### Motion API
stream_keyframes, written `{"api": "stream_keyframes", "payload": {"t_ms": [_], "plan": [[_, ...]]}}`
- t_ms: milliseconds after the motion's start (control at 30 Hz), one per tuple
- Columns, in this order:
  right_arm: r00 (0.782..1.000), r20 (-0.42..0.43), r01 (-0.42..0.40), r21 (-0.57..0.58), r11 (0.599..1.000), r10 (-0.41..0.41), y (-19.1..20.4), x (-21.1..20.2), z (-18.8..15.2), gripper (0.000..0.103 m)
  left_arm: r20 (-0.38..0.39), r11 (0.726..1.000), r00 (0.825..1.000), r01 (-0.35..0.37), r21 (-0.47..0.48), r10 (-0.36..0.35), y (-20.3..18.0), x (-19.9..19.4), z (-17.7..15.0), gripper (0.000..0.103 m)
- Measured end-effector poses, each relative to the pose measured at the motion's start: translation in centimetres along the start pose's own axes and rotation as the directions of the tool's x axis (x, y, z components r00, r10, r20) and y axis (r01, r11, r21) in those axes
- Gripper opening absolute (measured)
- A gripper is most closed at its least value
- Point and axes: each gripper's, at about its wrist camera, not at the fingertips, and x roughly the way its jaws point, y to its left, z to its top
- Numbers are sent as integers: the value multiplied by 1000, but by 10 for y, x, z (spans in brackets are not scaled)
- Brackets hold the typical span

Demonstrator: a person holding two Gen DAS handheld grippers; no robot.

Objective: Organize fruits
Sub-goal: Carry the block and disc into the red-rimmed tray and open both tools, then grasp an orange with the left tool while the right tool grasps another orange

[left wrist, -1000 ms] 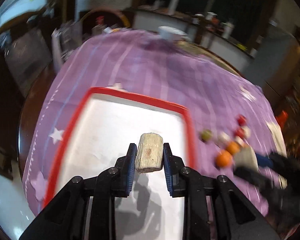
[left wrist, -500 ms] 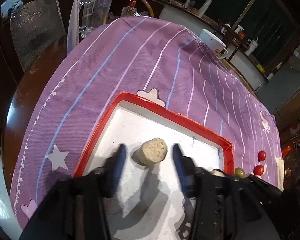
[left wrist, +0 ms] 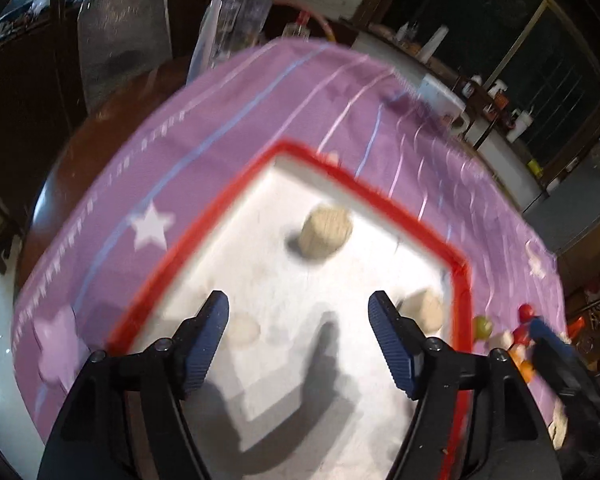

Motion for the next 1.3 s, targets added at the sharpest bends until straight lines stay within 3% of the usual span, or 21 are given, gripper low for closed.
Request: {"api": "stream_keyframes", "payload": {"t_ms": [133,300,500,667,733,900,1033,1133,1300], "plan": [[1000,24,0,43,999,-1,-11,-29,-15,63,47,999,998,-50,19,49,-8,-11,-6,72],[999,48,-14,169,986,6,-41,-61,-35,63,25,999,999,-43,20,43,-10,-10,-14,72],[992,124,-11,278,960,-24,-75,-115,-64,64,176,999,984,-42,26,37,-26,-59,-25,72],[981,164,46,310,950,-101,-94,-154,-79,64,337,996,941,-47,72,20,-67,-126,-51,75],[976,180,61,325,944,-125,-97,-171,-87,64,408,994,913,-50,101,4,-92,-156,-68,90],[955,240,95,311,946,-175,-96,-213,-102,65,526,985,849,-55,163,-40,-141,-214,-112,98],[937,285,115,299,947,-204,-89,-243,-115,67,552,977,828,-23,214,-101,-163,-244,-146,98],[932,299,113,292,950,-203,-85,-257,-128,69,570,966,817,-64,250,-93,-171,-257,-166,99],[915,321,127,351,928,-246,-98,-278,-145,70,579,974,807,-26,226,-113,-155,-275,-178,99]]}}
